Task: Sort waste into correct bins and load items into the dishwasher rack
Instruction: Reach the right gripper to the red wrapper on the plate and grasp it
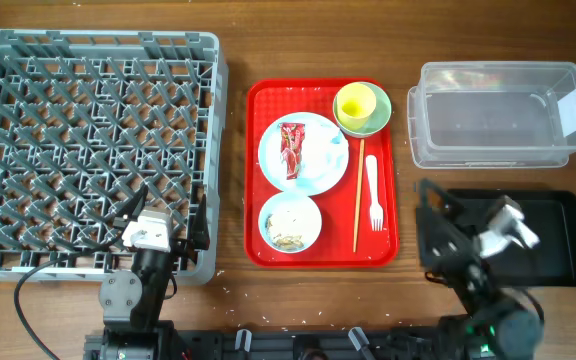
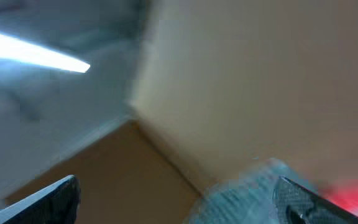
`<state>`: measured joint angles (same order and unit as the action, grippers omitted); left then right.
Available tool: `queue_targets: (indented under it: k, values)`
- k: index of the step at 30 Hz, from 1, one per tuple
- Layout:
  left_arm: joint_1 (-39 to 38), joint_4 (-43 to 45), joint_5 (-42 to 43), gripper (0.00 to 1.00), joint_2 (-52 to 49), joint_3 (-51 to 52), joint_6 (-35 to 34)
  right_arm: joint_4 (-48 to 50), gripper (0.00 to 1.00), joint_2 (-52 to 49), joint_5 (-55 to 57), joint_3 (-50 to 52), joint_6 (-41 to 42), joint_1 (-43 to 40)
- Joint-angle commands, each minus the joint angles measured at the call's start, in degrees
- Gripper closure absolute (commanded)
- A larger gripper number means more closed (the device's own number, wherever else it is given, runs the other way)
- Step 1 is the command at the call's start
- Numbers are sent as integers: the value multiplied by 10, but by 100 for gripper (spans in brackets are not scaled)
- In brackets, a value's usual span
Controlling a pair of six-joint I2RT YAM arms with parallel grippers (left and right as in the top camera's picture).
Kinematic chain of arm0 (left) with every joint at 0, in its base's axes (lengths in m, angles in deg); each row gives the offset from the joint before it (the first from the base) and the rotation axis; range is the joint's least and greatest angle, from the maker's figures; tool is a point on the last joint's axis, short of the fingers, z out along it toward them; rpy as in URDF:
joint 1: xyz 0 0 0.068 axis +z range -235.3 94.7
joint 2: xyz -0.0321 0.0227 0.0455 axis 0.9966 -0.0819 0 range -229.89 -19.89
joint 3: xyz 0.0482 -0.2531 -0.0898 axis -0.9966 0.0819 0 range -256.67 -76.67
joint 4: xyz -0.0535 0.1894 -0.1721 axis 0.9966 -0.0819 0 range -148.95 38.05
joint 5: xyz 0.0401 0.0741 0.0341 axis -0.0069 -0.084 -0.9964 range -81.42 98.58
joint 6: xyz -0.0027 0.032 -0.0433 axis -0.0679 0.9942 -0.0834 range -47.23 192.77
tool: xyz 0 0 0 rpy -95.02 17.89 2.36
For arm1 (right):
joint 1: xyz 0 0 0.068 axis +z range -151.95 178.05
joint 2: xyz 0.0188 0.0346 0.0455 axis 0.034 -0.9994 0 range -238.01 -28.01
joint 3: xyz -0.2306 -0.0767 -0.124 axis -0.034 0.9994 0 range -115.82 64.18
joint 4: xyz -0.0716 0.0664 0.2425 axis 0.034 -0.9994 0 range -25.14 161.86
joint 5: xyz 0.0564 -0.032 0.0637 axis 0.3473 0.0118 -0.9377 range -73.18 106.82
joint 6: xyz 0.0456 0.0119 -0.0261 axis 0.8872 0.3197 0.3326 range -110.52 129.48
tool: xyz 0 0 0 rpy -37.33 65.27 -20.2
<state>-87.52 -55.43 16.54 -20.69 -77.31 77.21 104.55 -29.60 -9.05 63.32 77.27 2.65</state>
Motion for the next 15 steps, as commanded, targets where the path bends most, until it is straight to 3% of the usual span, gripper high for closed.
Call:
queue_targets:
  k: [1, 5, 7, 9, 11, 15]
  values:
    - [-2, -2, 5, 0, 1, 3, 7, -20, 0, -13, 37, -47, 20, -1]
    - [-2, -2, 5, 0, 1, 3, 7, -178, 0, -187, -26, -212, -209, -1]
    - [-2, -2, 5, 0, 1, 3, 7, -294, 0, -348, -122, -335, -351, 0]
    - [-2, -2, 5, 0, 1, 3, 7, -439, 0, -510, -148, -464, -433, 25]
    - [-2, -2, 5, 0, 1, 3, 7, -552, 0, -632, -54, -565, -468, 93]
    - [-2, -2, 5, 0, 1, 3, 7, -666, 0, -829, 196, -710, -426, 257]
